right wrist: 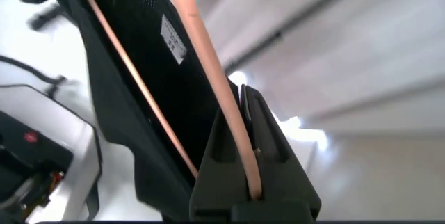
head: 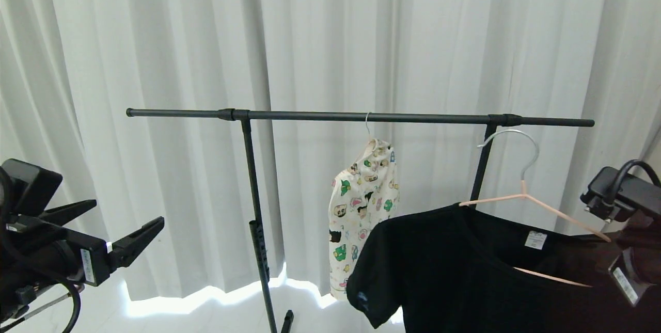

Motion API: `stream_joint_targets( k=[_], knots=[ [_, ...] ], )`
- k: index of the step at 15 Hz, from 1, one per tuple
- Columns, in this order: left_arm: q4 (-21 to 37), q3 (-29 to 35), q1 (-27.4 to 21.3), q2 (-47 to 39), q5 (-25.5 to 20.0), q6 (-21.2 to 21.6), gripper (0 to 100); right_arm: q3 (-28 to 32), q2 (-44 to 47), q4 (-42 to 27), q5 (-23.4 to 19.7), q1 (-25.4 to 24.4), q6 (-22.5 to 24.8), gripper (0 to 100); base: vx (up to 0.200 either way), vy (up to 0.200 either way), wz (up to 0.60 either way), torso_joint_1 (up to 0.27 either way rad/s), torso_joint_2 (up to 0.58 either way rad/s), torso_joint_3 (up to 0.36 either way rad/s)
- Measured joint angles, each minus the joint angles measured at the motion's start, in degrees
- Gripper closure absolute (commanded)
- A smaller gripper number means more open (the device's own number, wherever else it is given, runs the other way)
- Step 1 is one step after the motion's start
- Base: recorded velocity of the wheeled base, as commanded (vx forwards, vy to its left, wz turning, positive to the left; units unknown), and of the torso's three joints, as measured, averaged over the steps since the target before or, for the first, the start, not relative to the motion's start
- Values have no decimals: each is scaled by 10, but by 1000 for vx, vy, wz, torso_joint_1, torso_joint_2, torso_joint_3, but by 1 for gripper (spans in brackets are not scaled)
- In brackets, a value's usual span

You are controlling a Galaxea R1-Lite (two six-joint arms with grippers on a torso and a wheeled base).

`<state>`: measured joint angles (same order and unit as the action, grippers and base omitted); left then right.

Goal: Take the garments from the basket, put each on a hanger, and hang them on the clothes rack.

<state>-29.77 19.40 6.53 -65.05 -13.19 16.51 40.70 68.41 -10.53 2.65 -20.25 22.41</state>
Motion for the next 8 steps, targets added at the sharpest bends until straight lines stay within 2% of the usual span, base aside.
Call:
stream_joint_targets(
  k=[1,5,7,8],
  knots=[
    [0,0,0,-7,14,12,0,-2,-13,-18,1,18,0,100,0,0,0,0,0,0],
    [0,1,0,-23,18,17,0,-4,-56,-77,26,87,0,100,0,0,0,0,0,0],
    [0,0,-1,-26,18,19,0,-5,-68,-89,36,125,0,100,0,0,0,0,0,0],
    [0,-2,-1,-28,19,34,0,-4,-67,-89,39,141,0,100,0,0,0,0,0,0]
  ],
)
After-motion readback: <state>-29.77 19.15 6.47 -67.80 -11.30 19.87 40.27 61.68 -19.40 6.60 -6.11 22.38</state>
